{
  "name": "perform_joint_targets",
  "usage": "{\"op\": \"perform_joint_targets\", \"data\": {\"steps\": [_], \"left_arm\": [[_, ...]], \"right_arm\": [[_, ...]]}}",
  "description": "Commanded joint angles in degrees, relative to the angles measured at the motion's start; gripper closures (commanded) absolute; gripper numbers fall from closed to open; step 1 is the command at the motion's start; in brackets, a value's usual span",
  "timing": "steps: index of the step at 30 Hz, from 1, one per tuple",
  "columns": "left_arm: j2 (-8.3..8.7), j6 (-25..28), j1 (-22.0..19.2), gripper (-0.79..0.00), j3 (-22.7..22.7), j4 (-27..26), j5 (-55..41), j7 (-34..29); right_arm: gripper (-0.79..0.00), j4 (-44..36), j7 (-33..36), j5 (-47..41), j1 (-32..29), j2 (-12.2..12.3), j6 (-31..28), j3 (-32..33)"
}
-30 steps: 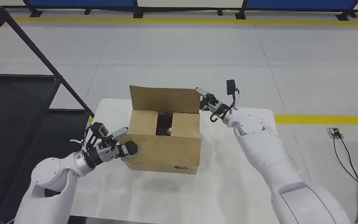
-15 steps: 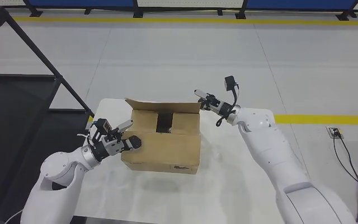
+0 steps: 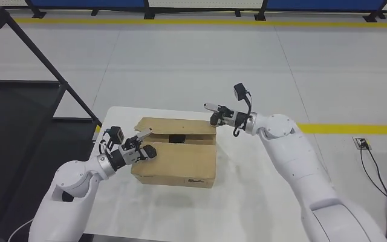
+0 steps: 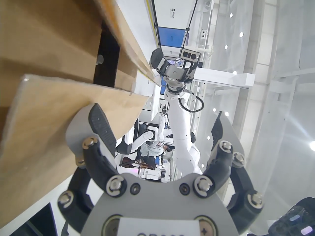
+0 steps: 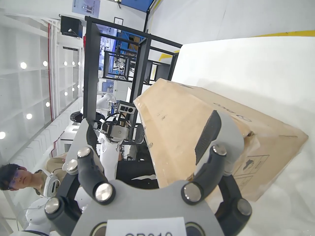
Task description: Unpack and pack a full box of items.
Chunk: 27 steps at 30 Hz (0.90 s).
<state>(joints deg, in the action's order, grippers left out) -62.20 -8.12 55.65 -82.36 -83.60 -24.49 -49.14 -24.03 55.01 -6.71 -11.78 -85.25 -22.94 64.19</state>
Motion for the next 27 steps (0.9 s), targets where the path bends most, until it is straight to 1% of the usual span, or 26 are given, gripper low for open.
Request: {"op": "perform_joint_targets", "data": {"steps": [1, 3, 6, 16, 21, 27], "left_arm": [[-0.07, 0.1, -0.1, -0.785, 0.5, -0.3, 0.2, 1.1], [-0.14, 0.1, -0.2, -0.785, 1.0, -0.6, 1.0, 2.9], [-0.30, 0.0, -0.4, -0.785, 1.9, -1.1, 1.7, 5.3], [-0.64, 0.4, -1.2, -0.785, 3.6, -0.9, 2.0, 8.5], [-0.72, 0.3, -2.1, -0.785, 4.4, -0.3, 3.0, 9.1], [-0.86, 0.8, -3.2, -0.785, 5.4, 0.4, 4.6, 10.7]], "right_arm": [[-0.785, -1.9, 0.0, -0.5, -0.6, -0.1, 4.1, -0.1], [-0.785, -3.7, 0.9, -0.5, -1.4, -0.2, 7.2, -0.4], [-0.785, -6.5, 1.4, 0.6, -2.8, 0.0, 10.0, -1.0], [-0.785, -19.7, 4.2, 0.6, -10.5, 1.9, 13.1, 0.9], [-0.785, -26.1, 3.8, -0.8, -14.3, 2.7, 16.2, 2.4], [-0.785, -30.8, 3.3, -0.1, -16.7, 3.3, 20.5, 2.6]]}}
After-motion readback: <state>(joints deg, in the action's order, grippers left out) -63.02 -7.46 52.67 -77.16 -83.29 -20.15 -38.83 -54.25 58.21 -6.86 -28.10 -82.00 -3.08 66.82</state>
